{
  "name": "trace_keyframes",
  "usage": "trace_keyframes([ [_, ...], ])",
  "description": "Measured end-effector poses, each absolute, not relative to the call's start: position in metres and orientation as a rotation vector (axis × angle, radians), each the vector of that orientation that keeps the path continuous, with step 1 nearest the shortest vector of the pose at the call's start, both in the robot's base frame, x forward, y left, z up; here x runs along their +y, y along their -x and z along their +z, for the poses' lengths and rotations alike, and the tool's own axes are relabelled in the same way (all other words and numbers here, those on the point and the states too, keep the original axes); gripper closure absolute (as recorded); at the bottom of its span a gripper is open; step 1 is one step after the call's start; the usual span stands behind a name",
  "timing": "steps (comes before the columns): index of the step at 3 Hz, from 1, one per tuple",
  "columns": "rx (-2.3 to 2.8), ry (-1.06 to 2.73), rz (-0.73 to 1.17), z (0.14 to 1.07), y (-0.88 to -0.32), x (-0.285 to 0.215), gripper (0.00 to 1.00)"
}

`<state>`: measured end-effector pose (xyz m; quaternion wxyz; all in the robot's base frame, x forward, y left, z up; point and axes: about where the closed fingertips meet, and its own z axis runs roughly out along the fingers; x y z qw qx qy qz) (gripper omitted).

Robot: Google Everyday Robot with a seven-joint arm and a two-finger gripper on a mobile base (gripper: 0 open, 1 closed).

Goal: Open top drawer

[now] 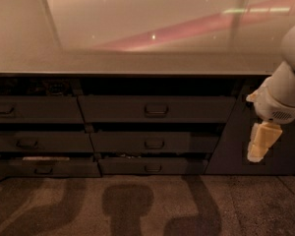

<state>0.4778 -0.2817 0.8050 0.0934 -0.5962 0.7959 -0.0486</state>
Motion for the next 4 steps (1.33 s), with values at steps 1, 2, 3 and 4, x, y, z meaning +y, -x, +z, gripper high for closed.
trace_keyframes([
  [1,2.233,1.773,0.077,0.812,-0.471,-0.287,0.0],
  [2,2.07,1.866,0.205,0.817,-0.462,-0.281,0.0],
  [3,2.037,1.899,0.199,0.817,-0.462,-0.279,0.0],
  [4,1.984,1.884,0.166,0.818,-0.458,-0.277,0.0],
])
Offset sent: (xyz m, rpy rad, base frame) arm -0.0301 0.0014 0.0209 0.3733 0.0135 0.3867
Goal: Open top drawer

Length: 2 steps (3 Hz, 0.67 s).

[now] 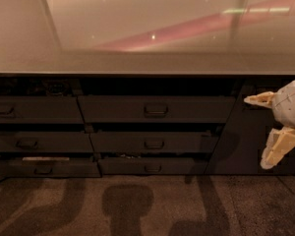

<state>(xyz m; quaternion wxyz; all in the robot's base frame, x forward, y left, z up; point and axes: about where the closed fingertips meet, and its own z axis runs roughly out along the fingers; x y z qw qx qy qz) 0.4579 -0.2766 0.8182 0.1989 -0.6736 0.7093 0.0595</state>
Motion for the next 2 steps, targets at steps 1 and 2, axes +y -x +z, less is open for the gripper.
trace_keyframes([
  [1,1.855,1.849,0.093,0.818,-0.44,-0.272,0.0],
  [2,1.842,1.801,-0.001,0.82,-0.445,-0.29,0.0],
])
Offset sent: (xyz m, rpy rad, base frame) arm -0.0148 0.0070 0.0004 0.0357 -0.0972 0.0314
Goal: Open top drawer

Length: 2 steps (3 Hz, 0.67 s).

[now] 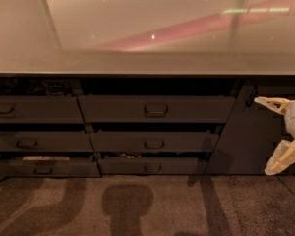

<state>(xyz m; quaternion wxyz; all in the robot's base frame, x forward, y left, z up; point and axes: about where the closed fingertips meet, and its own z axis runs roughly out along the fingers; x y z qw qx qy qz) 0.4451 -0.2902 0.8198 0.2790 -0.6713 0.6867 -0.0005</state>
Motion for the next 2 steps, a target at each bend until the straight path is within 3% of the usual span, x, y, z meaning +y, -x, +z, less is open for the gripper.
trace_keyframes([
  [2,1.929,1.784,0.008,0.81,-0.475,-0.306,0.0],
])
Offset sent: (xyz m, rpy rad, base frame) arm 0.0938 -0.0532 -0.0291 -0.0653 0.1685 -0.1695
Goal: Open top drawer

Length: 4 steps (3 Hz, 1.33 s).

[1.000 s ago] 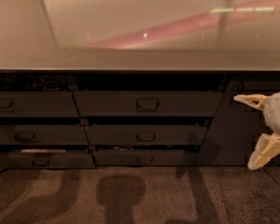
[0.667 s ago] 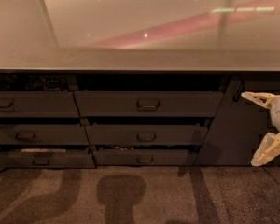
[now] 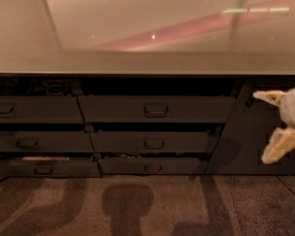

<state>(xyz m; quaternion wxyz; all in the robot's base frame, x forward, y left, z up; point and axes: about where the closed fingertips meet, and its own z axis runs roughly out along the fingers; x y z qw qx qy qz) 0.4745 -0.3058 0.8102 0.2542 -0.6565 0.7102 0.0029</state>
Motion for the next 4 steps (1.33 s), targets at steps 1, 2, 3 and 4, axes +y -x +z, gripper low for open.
trace_keyframes([
  [1,2.06,1.767,-0.002,0.785,-0.559,-0.341,0.0],
  [2,2.054,1.767,-0.002,0.786,-0.561,-0.34,0.0],
  [3,2.056,1.808,-0.028,0.779,-0.561,-0.33,0.0],
  [4,2.063,1.899,-0.084,0.762,-0.562,-0.311,0.0],
])
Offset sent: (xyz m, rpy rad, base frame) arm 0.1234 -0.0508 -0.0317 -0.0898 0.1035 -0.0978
